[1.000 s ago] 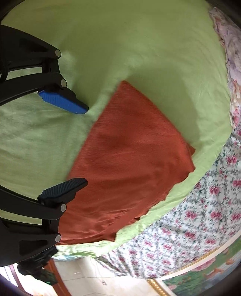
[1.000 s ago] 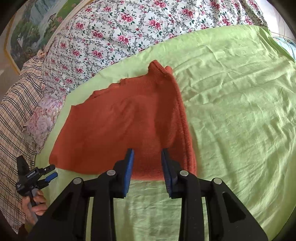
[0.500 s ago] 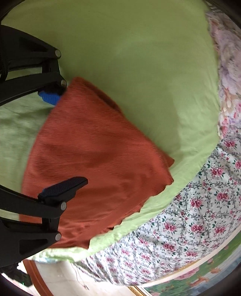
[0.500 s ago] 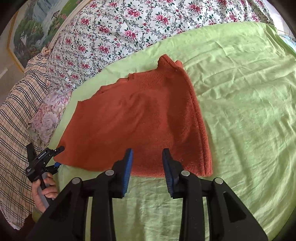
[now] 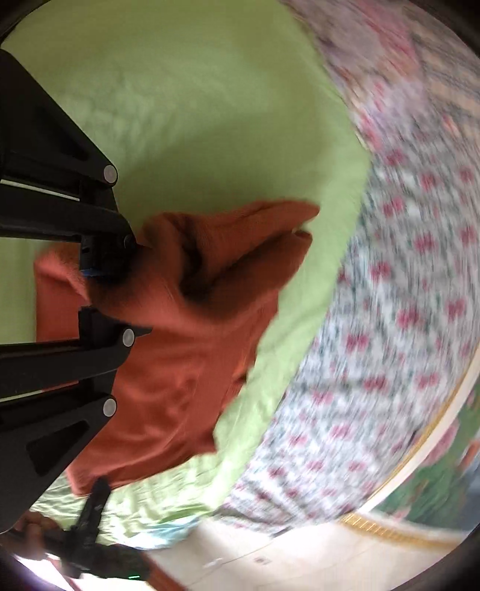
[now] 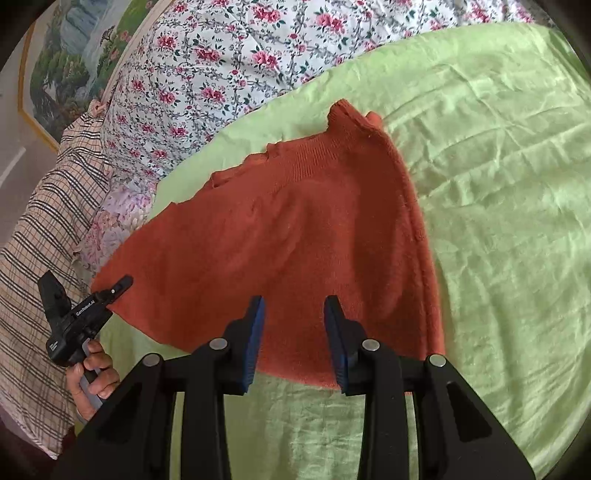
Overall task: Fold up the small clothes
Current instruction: 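Grasp the folded sweater edge with the left tool while the right tool approaches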
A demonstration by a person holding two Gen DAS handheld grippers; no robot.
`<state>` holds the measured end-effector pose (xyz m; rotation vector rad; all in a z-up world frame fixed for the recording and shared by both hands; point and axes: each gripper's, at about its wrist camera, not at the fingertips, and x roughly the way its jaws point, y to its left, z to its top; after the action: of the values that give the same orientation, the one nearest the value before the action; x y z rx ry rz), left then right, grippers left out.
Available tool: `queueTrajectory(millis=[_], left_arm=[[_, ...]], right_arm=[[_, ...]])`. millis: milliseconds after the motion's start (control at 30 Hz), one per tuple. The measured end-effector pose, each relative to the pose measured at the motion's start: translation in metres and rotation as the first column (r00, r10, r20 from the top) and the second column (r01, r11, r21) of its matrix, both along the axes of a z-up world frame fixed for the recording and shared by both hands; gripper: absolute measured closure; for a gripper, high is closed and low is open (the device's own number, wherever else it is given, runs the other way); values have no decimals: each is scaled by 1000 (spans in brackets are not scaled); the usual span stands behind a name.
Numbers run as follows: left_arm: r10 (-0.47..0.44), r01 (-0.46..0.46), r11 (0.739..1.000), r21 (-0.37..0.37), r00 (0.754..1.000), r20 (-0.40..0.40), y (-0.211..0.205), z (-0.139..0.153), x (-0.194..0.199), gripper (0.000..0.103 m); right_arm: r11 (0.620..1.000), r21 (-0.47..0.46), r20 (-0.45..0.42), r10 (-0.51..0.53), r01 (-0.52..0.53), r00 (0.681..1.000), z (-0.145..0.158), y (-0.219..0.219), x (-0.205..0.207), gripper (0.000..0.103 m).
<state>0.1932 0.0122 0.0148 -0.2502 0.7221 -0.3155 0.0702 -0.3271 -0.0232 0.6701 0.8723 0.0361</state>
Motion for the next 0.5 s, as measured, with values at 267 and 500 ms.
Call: queueTrajectory(millis=[267, 500], left_arm=[[-225, 217, 955, 203, 974, 17, -112, -29, -25, 98], [-248, 241, 947, 211, 969, 9, -120, -43, -27, 98]], right_arm=[[988, 102, -28, 120, -117, 992, -4, 2, 55, 45], [943, 232, -21, 249, -237, 968, -24, 31, 145, 26]])
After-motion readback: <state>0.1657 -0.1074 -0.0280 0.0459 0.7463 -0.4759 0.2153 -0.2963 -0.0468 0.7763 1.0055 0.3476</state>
